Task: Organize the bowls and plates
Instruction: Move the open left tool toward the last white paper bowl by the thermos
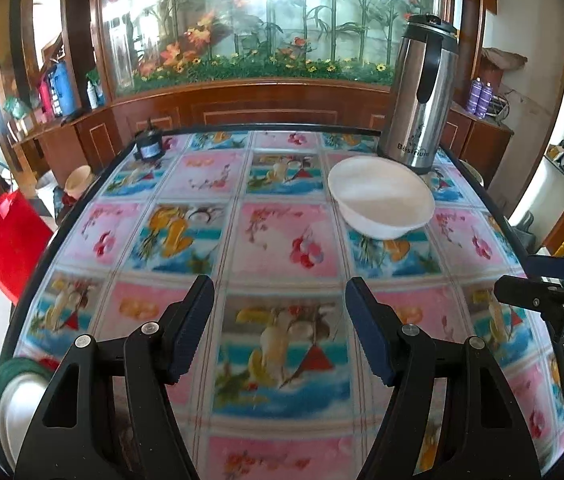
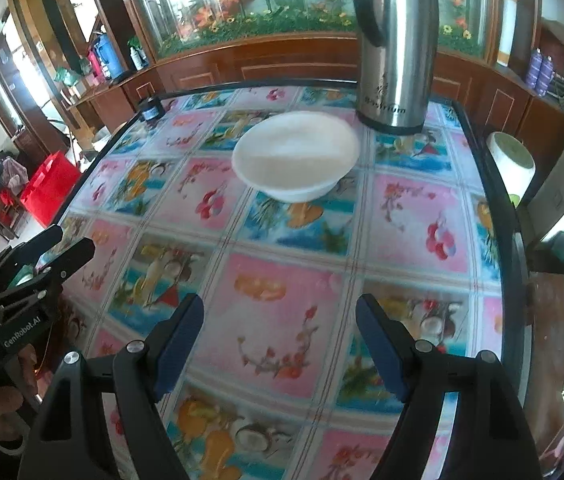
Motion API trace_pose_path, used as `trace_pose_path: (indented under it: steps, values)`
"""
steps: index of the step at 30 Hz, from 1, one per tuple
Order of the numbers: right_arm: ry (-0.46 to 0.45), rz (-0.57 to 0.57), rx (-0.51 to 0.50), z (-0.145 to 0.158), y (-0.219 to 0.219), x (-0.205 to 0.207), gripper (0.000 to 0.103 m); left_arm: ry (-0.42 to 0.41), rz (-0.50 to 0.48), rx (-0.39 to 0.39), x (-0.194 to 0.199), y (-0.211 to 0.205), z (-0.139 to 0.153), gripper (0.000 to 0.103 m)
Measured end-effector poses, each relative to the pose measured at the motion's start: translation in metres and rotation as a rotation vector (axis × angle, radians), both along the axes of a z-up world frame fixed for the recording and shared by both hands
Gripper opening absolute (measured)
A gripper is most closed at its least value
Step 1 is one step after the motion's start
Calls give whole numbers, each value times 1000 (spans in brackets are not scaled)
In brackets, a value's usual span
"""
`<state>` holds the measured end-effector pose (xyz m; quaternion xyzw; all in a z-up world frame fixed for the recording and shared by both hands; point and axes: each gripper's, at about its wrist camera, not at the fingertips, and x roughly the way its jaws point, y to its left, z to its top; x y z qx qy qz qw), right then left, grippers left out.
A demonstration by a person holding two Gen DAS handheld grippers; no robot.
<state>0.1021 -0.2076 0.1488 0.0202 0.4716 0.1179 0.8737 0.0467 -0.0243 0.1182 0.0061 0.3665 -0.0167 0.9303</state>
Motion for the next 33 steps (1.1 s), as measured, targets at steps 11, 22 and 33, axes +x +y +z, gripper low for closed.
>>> trace_pose_path:
  steps: [11, 22, 33]
  values:
    - [9, -43, -12, -8, -13, 56, 80, 9, 11, 19, 59, -18, -10, 69]
    - [39, -62, -16, -21, -21, 87, 80, 52, 22, 13, 96, -24, -21, 69]
    - [62, -84, 3, -25, -28, 116, 80, 124, 0, -122, 129, -30, -23, 69]
